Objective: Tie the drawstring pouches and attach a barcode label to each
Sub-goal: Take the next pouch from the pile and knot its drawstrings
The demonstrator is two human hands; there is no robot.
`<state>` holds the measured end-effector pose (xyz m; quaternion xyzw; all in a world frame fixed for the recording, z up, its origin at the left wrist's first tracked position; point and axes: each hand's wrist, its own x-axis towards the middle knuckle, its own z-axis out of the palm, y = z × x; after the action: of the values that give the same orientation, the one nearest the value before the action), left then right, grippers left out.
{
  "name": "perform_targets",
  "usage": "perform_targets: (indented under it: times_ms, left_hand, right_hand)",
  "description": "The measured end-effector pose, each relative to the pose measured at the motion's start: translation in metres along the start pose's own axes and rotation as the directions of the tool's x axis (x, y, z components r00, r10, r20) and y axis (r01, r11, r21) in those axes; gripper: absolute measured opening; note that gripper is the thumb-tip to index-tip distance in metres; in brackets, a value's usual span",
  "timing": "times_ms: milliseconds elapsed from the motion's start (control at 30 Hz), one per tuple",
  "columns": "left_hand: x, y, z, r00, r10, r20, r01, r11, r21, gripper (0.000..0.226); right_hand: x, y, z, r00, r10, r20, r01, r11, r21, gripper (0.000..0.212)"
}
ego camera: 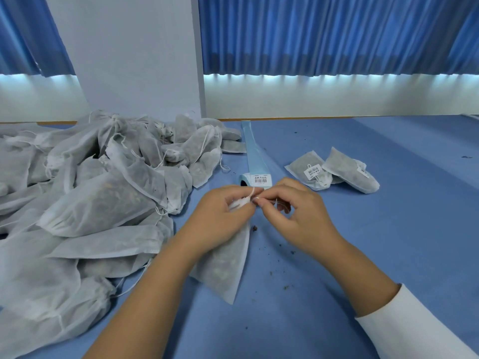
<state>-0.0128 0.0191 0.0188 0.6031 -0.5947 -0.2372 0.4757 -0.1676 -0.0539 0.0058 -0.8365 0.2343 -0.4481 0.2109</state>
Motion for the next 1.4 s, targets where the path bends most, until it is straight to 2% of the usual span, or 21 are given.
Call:
perform_targets:
  times_ms: [67,133,200,267,400,467,567,667,733,800,867,967,1133,1400]
  left_hand:
    - [-0.001,0.003,-0.002,0.995,-0.047,0.087,0.047,0.999,0.006,0.016]
    - [-0.001,0.006,-0.005,0.966,-0.124,0.227,0.128,0.992,-0.003,0.024]
    - [-0.003,0.009,-0.007,0.925,-0.174,0.337,0.213,0.974,-0.082,0.027]
    - [-0.004,0.013,-0.009,0.903,-0.162,0.397,0.258,0.945,-0.202,0.027]
    - [-0.005,0.015,-0.009,0.890,-0.140,0.433,0.338,0.840,-0.425,0.029]
    - [-0.004,0.014,-0.007,0.884,-0.153,0.441,0.388,0.767,-0.512,0.028]
    - [-0.002,0.012,-0.004,0.895,-0.188,0.405,0.417,0.676,-0.607,0.034]
    - [0.001,0.010,-0.005,0.916,-0.228,0.331,0.390,0.699,-0.599,0.039]
    - [0.002,0.009,-0.005,0.918,-0.275,0.287,0.396,0.693,-0.602,0.037]
    - [0.002,0.009,-0.006,0.922,-0.287,0.261,0.387,0.692,-0.609,0.036]
    - [0.002,0.010,-0.006,0.929,-0.283,0.240,0.371,0.708,-0.601,0.035]
    - [0.002,0.011,-0.006,0.939,-0.281,0.200,0.344,0.771,-0.536,0.035]
    - [0.001,0.009,-0.006,0.952,-0.265,0.156,0.306,0.865,-0.397,0.038]
    - [0.001,0.009,-0.011,0.947,-0.244,0.211,0.308,0.879,-0.365,0.037]
  right_hand:
    - [0.001,-0.003,-0.004,1.000,0.022,0.020,-0.024,0.996,0.085,0.007]
    - [0.003,-0.005,-0.009,0.996,0.064,0.058,-0.074,0.980,0.187,0.008]
    - [0.004,-0.006,-0.012,0.990,0.100,0.104,-0.124,0.957,0.262,0.015]
    - [0.006,-0.008,-0.014,0.980,0.146,0.138,-0.185,0.921,0.343,0.017]
    - [0.006,-0.010,-0.011,0.917,0.311,0.252,-0.399,0.745,0.535,0.015]
    - [0.006,-0.009,-0.007,0.861,0.407,0.305,-0.508,0.668,0.543,0.008]
    - [0.005,-0.008,-0.002,0.828,0.511,0.231,-0.547,0.644,0.535,0.009]
    - [0.006,-0.007,-0.002,0.823,0.565,0.059,-0.510,0.688,0.517,0.010]
    - [0.006,-0.007,-0.005,0.835,0.550,0.029,-0.482,0.704,0.522,0.008]
    - [0.007,-0.009,-0.007,0.849,0.525,0.064,-0.468,0.691,0.551,0.011]
    - [0.007,-0.011,-0.007,0.845,0.510,0.162,-0.502,0.651,0.569,0.014]
    - [0.006,-0.012,-0.005,0.819,0.503,0.277,-0.559,0.589,0.583,0.016]
    - [0.005,-0.012,-0.004,0.811,0.510,0.287,-0.566,0.558,0.607,0.018]
    - [0.005,-0.010,-0.004,0.788,0.463,0.405,-0.608,0.486,0.628,0.018]
